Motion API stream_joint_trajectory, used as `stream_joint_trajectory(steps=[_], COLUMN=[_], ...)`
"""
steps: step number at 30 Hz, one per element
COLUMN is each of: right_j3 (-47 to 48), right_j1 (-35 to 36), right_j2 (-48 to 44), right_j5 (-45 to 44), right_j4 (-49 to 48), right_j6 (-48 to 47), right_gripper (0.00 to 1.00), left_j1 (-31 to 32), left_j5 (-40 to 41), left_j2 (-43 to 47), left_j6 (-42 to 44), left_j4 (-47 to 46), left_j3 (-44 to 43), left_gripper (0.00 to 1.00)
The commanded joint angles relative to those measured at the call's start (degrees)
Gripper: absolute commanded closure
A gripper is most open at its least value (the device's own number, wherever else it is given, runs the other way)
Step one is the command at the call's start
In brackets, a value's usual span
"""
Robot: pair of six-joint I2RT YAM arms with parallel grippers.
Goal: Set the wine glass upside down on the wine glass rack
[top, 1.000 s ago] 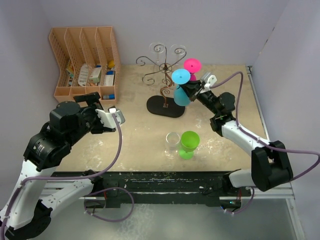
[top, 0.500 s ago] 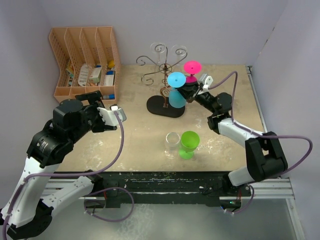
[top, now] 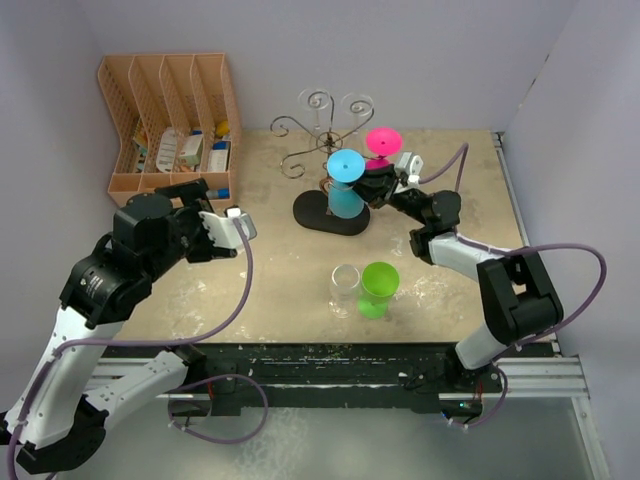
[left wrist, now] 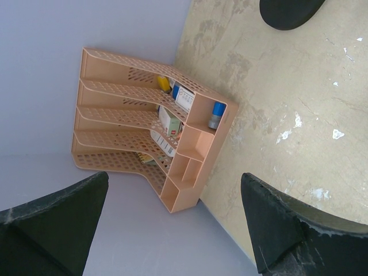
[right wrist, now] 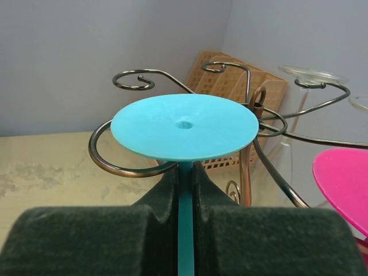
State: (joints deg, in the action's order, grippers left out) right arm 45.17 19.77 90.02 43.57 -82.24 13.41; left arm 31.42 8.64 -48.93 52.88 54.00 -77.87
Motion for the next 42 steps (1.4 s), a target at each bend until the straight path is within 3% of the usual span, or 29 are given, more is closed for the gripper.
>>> stream_joint_trajectory(steps=[1, 9, 26, 42], right_j3=[1.2, 2.6, 4.9, 5.7], right_j1=[0.0, -2.1, -2.8, -2.8], right_j2=[0.9, 5.6, 6.7, 6.7], right_j5=[3.6, 7.3, 8.6, 8.8], right_j4=[-15.1, -27.3, -27.7, -28.1], right_j6=[6.9, 16.1, 16.0, 14.3], right_gripper=[1.00, 1.00, 1.00, 1.00], left_j1=[-0.6, -0.8, -0.8, 2.1], left_j5=[-0.5, -0.4, 1.3, -9.1], left_j2=[-0.3, -0.9, -2.8, -19.5], left_j6=[-1.2, -1.2, -1.9, -14.5], left_j4=[-2.7, -3.0, -7.0, -5.1], left_j3=[-0.2, -0.6, -2.0, -13.3], left_gripper=[0.00, 0.00, 0.00, 0.00])
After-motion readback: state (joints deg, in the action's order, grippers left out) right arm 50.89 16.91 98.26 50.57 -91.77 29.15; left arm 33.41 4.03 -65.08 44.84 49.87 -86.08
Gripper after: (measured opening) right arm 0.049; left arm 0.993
